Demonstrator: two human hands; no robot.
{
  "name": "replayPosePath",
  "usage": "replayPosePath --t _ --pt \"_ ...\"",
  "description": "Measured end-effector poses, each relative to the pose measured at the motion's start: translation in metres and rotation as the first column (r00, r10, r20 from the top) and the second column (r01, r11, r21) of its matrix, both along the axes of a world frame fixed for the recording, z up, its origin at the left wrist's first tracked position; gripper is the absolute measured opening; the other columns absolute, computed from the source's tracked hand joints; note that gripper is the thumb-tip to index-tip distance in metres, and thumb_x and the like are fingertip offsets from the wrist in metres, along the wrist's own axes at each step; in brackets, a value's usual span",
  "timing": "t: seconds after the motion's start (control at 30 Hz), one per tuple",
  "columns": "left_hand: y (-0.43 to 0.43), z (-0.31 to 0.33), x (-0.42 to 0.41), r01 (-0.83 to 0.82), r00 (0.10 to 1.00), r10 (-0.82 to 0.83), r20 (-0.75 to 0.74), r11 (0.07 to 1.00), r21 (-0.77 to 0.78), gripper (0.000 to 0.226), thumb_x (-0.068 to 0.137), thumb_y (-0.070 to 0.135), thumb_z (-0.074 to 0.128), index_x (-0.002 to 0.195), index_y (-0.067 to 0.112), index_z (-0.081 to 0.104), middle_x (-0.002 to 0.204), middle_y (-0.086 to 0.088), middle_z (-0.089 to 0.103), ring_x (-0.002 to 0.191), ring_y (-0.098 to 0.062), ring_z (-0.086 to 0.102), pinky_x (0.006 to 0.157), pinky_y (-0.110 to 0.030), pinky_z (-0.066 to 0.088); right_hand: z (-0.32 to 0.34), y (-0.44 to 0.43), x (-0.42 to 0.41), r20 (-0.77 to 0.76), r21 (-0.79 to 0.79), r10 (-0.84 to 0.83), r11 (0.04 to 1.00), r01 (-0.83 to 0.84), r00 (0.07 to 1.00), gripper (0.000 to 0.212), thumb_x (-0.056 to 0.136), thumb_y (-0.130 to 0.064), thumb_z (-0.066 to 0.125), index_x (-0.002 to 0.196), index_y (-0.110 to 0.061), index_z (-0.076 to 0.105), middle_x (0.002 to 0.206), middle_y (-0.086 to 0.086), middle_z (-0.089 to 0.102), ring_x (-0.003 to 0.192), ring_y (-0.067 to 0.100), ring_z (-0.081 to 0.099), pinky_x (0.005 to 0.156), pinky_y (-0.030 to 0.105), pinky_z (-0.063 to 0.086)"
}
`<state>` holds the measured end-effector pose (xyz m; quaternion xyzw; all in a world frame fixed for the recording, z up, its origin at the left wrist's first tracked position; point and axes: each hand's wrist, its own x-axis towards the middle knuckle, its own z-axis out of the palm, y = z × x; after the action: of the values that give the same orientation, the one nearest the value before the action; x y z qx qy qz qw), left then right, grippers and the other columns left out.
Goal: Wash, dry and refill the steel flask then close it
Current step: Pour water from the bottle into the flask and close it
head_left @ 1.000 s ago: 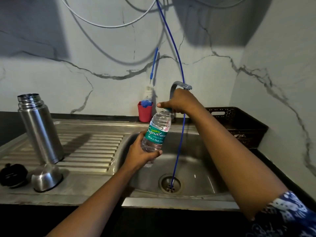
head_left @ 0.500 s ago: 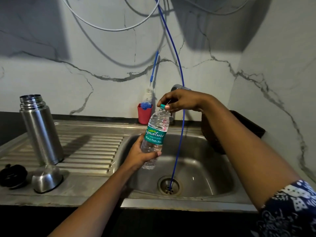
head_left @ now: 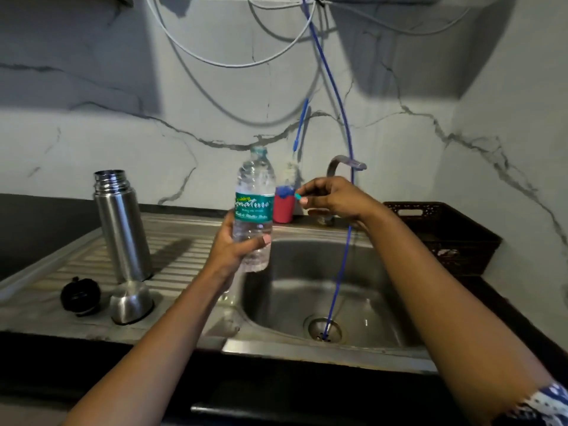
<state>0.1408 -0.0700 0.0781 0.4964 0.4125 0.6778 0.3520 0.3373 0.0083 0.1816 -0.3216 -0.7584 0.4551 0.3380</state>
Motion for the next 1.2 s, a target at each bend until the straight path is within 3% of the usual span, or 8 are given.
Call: replayPosePath --t 0.27,0.47,0.57,0.73,0.83,0.97,1.07,1.2 --pt "-0.075 0.015 -0.098 -0.184 0.983 0.184 -0.015 0.982 0.035 0.086 0.039 0.031 0.089 0.117 0.029 0.053 0.108 -0.002 0.067 0.102 -0.027 0.064 0.087 -0.045 0.052 -0.098 -0.060 -0.113 0.387 0.073 0.218 0.961 -0.266 0.896 0.039 0.076 0.003 0.070 0.113 -0.005 0.060 0.098 0.007 0.064 0.086 0.011 0.059 0.085 0.027 0.050" --pt "-0.110 -0.006 -0.135 -0.251 0.968 0.251 0.001 0.968 0.018 0.087 0.029 0.039 0.093 0.107 0.031 0.056 0.093 0.008 0.073 0.084 -0.011 0.069 0.072 -0.030 0.055 -0.141 -0.080 -0.162 0.475 0.132 0.274 0.917 -0.376 0.836 0.049 0.070 0.003 0.075 0.114 -0.006 0.053 0.105 0.012 0.067 0.092 0.024 0.064 0.087 0.039 0.053" --pt "-0.121 -0.020 -0.144 -0.256 0.967 0.256 0.017 0.966 0.019 0.075 0.039 0.026 0.086 0.108 0.027 0.056 0.091 0.007 0.073 0.082 -0.012 0.070 0.071 -0.029 0.057 -0.149 -0.081 -0.167 0.479 0.111 0.287 0.918 -0.382 0.830 0.050 0.070 0.003 0.076 0.113 -0.007 0.053 0.098 0.007 0.064 0.088 0.018 0.061 0.086 0.036 0.053" --pt "-0.127 -0.032 -0.140 -0.241 0.971 0.241 0.015 0.970 0.025 0.074 0.049 -0.003 0.081 0.115 0.015 0.052 0.084 0.006 0.073 0.074 -0.010 0.069 0.067 -0.025 0.057 -0.129 -0.072 -0.161 0.137 -0.037 0.239 0.971 -0.236 0.961 0.035 0.079 0.003 0.068 0.112 -0.003 0.057 0.091 0.000 0.061 0.085 0.012 0.060 0.086 0.029 0.052" --pt "-0.124 -0.035 -0.131 -0.198 0.980 0.198 0.032 0.980 -0.006 0.078 0.040 0.018 0.091 0.109 0.017 0.055 0.085 0.004 0.073 0.075 -0.013 0.070 0.067 -0.027 0.057 -0.092 -0.080 -0.163 -0.120 -0.077 0.167 0.981 -0.177 0.979 0.035 0.086 -0.017 0.066 0.119 -0.010 0.057 0.107 0.000 0.063 0.102 0.011 0.059 0.086 0.020 0.048" --pt "-0.114 -0.036 -0.119 -0.121 0.991 0.126 0.047 0.987 -0.103 0.104 0.023 0.044 0.096 0.116 0.017 0.056 0.096 -0.005 0.073 0.088 -0.024 0.069 0.079 -0.042 0.054 -0.048 -0.094 -0.173 -0.187 -0.120 0.305 0.936 -0.330 0.934 0.055 0.088 -0.028 0.062 0.137 -0.017 0.039 0.131 0.002 0.052 0.117 0.012 0.049 0.093 0.024 0.040" --pt "-0.106 -0.034 -0.108 -0.071 0.997 0.074 0.020 0.988 -0.137 0.108 0.024 0.045 0.096 0.118 0.013 0.055 0.102 -0.009 0.071 0.099 -0.034 0.065 0.090 -0.050 0.049 -0.038 -0.099 -0.180 -0.183 -0.133 0.387 0.901 -0.413 0.904 0.051 0.087 -0.020 0.063 0.131 -0.018 0.040 0.122 0.001 0.055 0.114 0.018 0.053 0.097 0.030 0.044" --pt "-0.099 -0.029 -0.091 -0.022 0.999 0.026 0.029 0.991 -0.134 0.110 0.022 0.045 0.096 0.117 0.011 0.054 0.096 -0.007 0.072 0.091 -0.028 0.068 0.080 -0.041 0.053 -0.041 -0.099 -0.183 -0.350 -0.170 0.330 0.898 -0.405 0.877 0.051 0.076 -0.016 0.073 0.121 -0.014 0.050 0.106 0.003 0.064 0.098 0.020 0.062 0.089 0.034 0.051"
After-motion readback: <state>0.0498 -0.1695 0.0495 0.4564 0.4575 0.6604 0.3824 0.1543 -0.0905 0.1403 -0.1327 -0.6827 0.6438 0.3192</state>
